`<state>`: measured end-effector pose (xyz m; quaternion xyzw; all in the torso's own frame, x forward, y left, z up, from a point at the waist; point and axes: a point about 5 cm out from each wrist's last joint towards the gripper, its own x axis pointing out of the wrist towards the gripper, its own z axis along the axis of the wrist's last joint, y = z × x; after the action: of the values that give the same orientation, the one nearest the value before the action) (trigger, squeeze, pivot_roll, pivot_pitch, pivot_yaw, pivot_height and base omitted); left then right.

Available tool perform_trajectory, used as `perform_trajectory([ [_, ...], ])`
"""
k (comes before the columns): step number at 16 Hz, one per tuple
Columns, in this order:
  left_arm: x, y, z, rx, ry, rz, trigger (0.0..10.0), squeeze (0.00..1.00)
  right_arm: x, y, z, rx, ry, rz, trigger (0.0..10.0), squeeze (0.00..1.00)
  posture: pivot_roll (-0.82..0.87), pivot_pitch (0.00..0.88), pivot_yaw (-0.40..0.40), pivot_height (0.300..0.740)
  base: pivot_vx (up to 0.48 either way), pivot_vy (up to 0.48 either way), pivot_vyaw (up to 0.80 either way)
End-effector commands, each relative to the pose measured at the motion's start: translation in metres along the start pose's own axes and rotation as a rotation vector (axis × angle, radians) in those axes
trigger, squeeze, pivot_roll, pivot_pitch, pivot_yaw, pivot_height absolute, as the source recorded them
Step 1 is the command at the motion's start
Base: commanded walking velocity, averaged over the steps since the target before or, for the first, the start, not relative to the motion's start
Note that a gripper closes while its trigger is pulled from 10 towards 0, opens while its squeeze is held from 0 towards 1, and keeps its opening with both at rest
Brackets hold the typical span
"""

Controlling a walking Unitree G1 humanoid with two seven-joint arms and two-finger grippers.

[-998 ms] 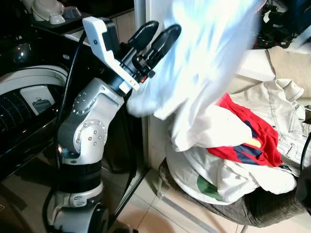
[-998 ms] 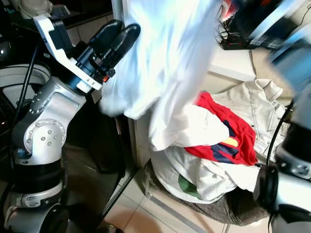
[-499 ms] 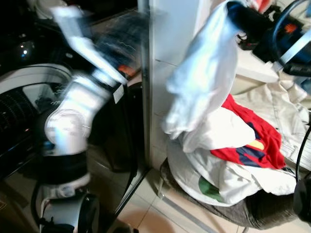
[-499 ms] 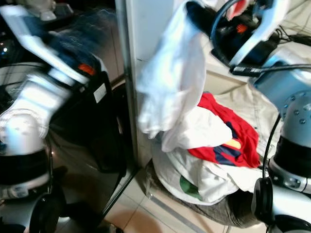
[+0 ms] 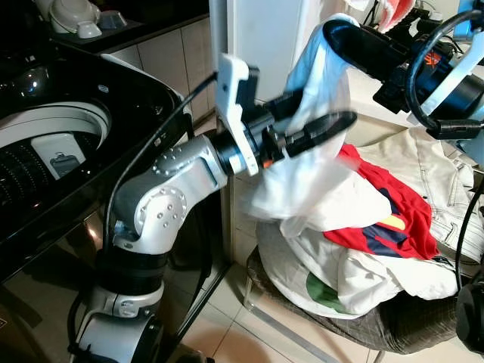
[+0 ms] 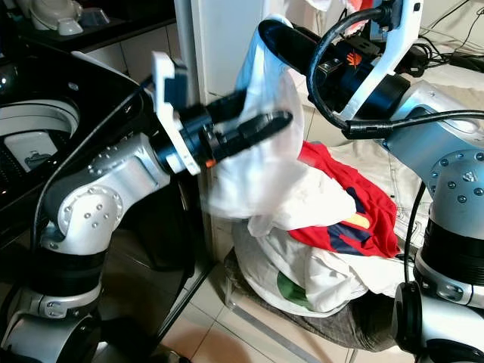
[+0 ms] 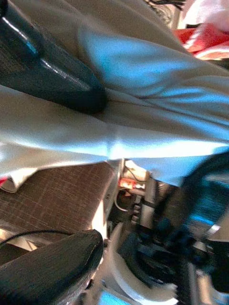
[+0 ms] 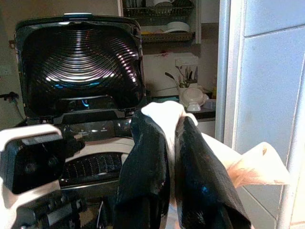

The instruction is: Clothes washing

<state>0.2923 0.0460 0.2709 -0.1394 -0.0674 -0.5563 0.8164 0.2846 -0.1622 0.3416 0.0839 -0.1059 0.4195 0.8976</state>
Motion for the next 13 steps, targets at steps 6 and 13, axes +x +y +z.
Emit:
perform_trajectory([
  [6, -0.005, 0.028, 0.002, 0.090, 0.015, 0.252, 1.6, 0.00, 0.000, 0.008, 0.003, -0.013, -0.011, 0.044, 0.0, 0.00, -0.06, 0.000, 0.021, 0.740, 0.000, 0.000, 0.00],
  [13, -0.005, 0.028, 0.006, 0.142, -0.014, 0.251, 0.0, 0.00, 0.001, 0.008, 0.000, -0.013, 0.002, 0.043, 0.0, 0.00, -0.07, 0.000, 0.022, 0.740, 0.000, 0.000, 0.00],
])
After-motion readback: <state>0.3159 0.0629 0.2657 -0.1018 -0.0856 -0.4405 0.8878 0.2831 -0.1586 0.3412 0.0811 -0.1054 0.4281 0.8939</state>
